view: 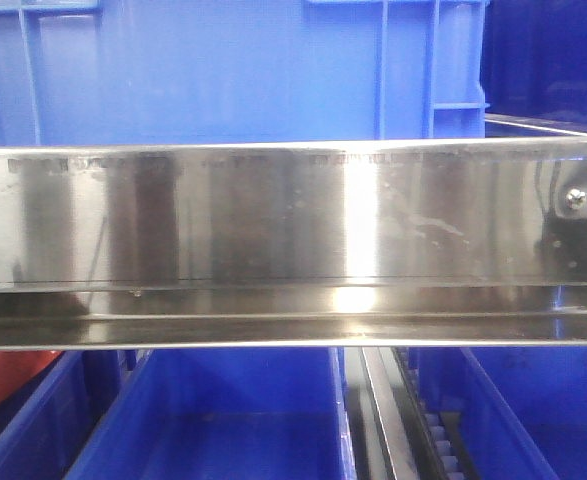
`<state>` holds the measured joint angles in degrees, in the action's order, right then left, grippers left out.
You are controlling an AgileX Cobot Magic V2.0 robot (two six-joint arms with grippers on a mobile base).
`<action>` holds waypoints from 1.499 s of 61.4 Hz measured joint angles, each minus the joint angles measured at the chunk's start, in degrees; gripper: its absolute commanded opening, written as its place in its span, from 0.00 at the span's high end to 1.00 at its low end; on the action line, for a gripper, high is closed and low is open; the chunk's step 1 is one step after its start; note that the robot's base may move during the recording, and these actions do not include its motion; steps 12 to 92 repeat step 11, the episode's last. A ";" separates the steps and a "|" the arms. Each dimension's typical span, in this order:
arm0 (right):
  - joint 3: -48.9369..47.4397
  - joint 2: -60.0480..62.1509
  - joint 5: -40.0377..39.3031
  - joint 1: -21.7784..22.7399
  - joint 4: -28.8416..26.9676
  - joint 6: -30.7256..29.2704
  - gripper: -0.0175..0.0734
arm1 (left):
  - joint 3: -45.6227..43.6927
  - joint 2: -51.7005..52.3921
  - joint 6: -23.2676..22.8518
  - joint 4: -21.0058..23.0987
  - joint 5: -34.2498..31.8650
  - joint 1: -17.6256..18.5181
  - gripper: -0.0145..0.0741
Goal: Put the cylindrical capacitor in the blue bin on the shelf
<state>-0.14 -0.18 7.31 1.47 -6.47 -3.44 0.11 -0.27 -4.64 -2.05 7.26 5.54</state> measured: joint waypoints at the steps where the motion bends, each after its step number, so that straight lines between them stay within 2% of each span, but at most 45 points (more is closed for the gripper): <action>1: 0.00 0.00 0.00 0.00 0.00 0.00 0.97 | 0.00 0.00 0.00 0.00 0.00 0.00 0.96; 92: 0.00 0.00 0.00 0.00 0.00 0.00 0.97 | 0.00 0.00 0.00 0.00 0.00 0.00 0.96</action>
